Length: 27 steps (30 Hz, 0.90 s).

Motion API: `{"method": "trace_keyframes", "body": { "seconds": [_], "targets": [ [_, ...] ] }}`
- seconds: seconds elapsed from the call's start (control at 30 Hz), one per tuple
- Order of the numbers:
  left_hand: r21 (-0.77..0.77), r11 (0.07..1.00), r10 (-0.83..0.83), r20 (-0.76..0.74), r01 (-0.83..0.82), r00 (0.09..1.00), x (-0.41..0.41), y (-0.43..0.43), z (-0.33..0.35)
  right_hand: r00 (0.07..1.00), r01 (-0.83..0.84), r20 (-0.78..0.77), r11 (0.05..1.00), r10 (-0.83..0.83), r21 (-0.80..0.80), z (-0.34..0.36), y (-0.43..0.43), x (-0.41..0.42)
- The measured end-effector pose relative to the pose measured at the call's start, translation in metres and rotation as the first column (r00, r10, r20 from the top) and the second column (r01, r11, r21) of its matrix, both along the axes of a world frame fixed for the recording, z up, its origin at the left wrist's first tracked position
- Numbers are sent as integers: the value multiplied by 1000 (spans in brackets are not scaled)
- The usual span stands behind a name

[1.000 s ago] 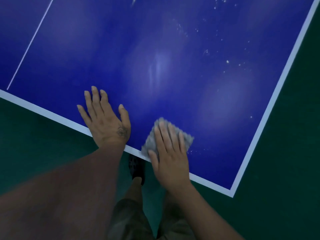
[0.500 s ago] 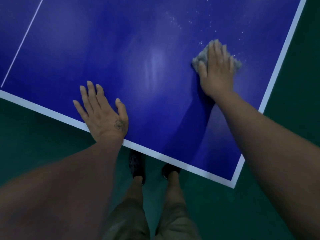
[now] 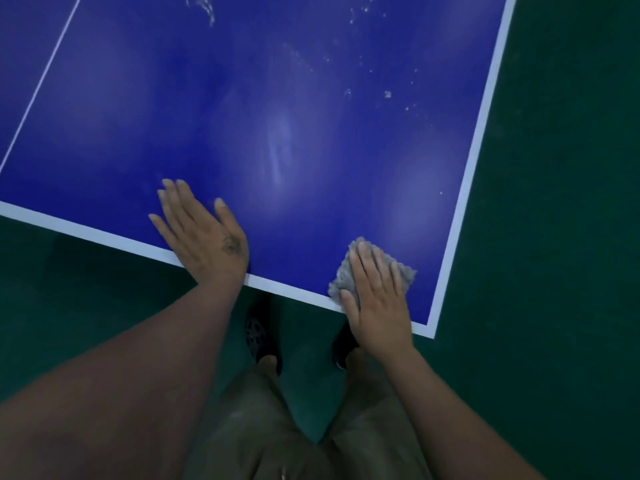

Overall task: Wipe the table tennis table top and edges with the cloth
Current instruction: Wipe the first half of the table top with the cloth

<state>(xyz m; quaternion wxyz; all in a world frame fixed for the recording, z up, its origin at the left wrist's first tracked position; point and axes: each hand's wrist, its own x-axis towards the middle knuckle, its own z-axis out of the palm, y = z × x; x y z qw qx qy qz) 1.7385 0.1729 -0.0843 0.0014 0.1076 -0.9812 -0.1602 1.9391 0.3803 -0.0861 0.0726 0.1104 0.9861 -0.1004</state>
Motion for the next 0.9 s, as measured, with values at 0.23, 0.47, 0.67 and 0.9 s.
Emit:
{"method": "trace_keyframes", "body": {
  "seconds": [0.23,0.47,0.67,0.9],
  "targets": [
    [137,988,-73,0,72,997,83,122,-3,980,-193,-44,981,192,-6,-8,125,-92],
    [-179,984,36,67,-23,997,95,159,-26,981,-191,21,979,193,-67,-7,210,-216],
    [-216,975,63,82,-44,995,95,160,-24,961,-269,-86,958,262,-95,-5,162,-119],
    [-181,982,67,81,-52,994,92,159,-17,845,-531,-102,846,525,-53,-12,197,-63]
  ]
}}
